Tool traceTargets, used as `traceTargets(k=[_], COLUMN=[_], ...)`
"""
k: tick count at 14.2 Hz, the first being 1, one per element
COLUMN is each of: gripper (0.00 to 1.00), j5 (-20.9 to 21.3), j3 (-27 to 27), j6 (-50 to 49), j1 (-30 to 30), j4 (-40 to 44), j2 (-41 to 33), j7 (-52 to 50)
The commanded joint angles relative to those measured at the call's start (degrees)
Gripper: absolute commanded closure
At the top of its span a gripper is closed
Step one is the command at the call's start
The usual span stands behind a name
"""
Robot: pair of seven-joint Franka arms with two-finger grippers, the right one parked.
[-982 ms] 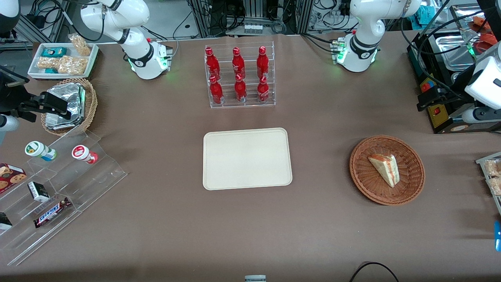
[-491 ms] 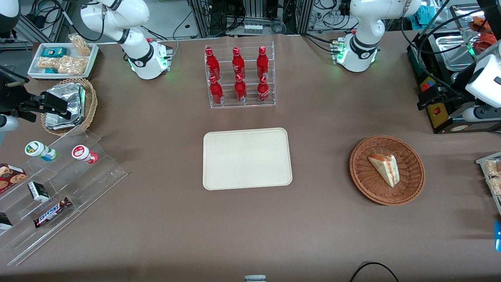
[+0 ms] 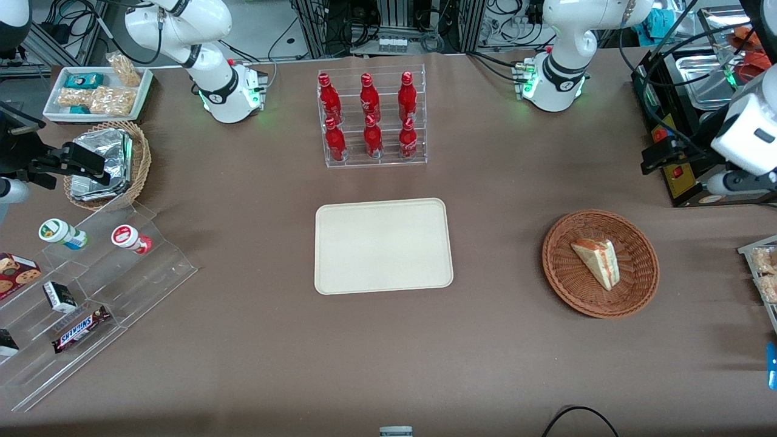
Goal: Place sandwich from basket to tray
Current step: 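Lower the open left gripper over the sandwich in the wicker basket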
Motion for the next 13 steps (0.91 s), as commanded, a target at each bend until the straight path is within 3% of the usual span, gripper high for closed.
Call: traceTargets(k=[1, 3, 10, 13], gripper=[0.0, 0.0, 0.0, 0.0], j5=[0.7, 0.79, 0.18, -0.71], j3=[0.03, 0.03, 0.38, 0.38], j6=[3.72, 10.48, 49.06, 52.7], j1=[0.19, 0.19, 4.49, 5.55], j4=[-5.15, -12.26, -37.85, -39.46], j2=[1.4, 1.49, 1.58, 4.21], j7=[0.68, 0.68, -0.1, -11.74])
